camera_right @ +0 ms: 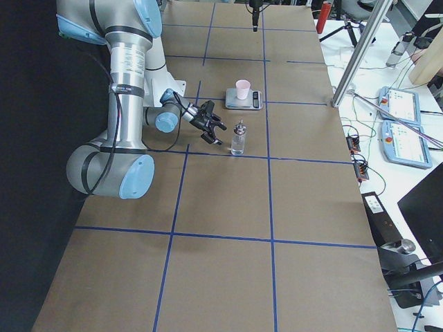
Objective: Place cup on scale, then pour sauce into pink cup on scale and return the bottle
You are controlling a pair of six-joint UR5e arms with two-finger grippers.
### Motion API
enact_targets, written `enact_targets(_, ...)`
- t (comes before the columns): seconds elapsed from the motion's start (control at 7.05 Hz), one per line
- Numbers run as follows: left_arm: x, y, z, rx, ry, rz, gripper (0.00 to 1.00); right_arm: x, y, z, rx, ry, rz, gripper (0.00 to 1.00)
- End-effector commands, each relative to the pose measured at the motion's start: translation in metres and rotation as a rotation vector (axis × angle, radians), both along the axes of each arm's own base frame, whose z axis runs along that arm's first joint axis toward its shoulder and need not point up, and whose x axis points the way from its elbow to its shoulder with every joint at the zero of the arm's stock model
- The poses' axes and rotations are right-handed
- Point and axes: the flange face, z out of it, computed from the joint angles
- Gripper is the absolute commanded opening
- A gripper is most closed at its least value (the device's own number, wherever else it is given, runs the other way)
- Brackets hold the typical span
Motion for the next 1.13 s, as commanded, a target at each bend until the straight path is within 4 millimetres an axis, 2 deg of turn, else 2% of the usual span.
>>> enact_targets(0.0, -0.003, -0.002, -0.001, 0.039, 0.013, 0.013, 0.66, 0.019, -0.001, 0.005, -0.04, 0.097, -0.135, 1.0)
enact_targets(0.28, -0.035, -0.02, 0.009, 0.13, -0.019, 0.048, 0.67, 0.045, -0.019, 0.025, -0.088, 0.228, -0.267, 1.0)
enact_targets(0.57, -0.058, -0.041, 0.024, 0.152, -0.048, 0.047, 0.67, 0.071, -0.045, 0.032, -0.12, 0.313, -0.406, 1.0)
enact_targets(0.71, -0.072, -0.055, 0.036, 0.171, -0.071, 0.062, 0.68, 0.087, -0.061, 0.035, -0.118, 0.358, -0.472, 1.0)
enact_targets(0.85, -0.09, -0.07, 0.05, 0.19, -0.078, 0.097, 0.69, 0.116, -0.087, 0.039, -0.14, 0.375, -0.545, 1.0)
enact_targets(0.99, -0.123, -0.084, 0.063, 0.203, -0.072, 0.104, 0.69, 0.141, -0.114, 0.057, -0.175, 0.388, -0.582, 1.0)
